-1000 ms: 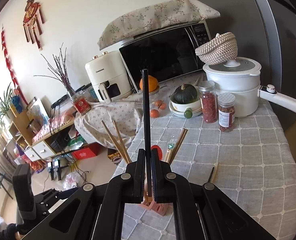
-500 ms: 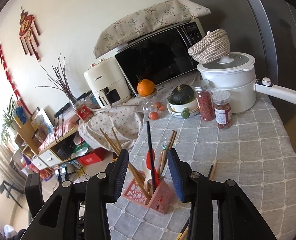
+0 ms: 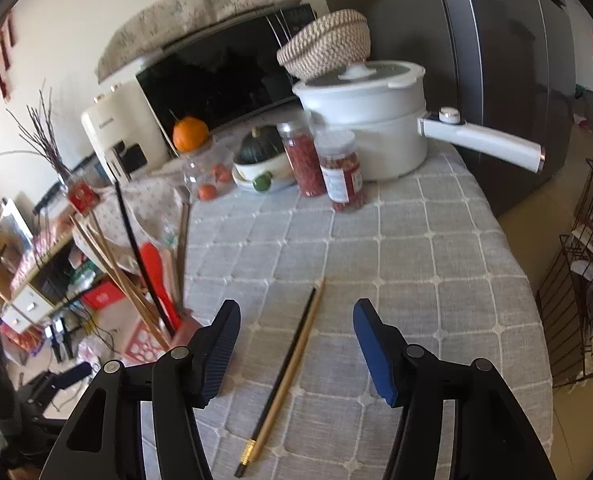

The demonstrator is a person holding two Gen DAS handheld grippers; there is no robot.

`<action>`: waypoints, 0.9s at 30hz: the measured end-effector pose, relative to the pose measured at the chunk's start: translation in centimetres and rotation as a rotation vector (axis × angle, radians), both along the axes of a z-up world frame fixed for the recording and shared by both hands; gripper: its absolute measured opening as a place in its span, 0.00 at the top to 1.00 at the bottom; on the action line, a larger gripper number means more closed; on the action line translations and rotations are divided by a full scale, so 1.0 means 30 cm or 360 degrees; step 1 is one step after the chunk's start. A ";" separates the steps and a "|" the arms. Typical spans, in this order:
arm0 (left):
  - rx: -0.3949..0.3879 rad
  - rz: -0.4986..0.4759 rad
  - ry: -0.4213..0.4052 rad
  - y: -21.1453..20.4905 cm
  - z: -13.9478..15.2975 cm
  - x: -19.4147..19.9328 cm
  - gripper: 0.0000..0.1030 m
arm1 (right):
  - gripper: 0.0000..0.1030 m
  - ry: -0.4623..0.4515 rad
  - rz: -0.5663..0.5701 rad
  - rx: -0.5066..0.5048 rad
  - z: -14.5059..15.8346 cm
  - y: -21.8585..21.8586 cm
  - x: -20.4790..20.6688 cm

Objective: Organize utensils
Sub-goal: 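Grasp the last wooden chopstick on the tablecloth with the right gripper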

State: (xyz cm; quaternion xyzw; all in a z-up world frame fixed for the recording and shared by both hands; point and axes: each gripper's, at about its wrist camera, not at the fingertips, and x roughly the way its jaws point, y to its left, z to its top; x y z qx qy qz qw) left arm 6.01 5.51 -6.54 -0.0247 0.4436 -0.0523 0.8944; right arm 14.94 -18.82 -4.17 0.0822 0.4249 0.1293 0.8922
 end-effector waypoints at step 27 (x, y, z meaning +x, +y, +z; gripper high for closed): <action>0.0052 -0.0083 0.0052 -0.085 0.011 0.016 0.19 | 0.91 0.0482 0.0120 -0.0344 -0.359 0.157 0.216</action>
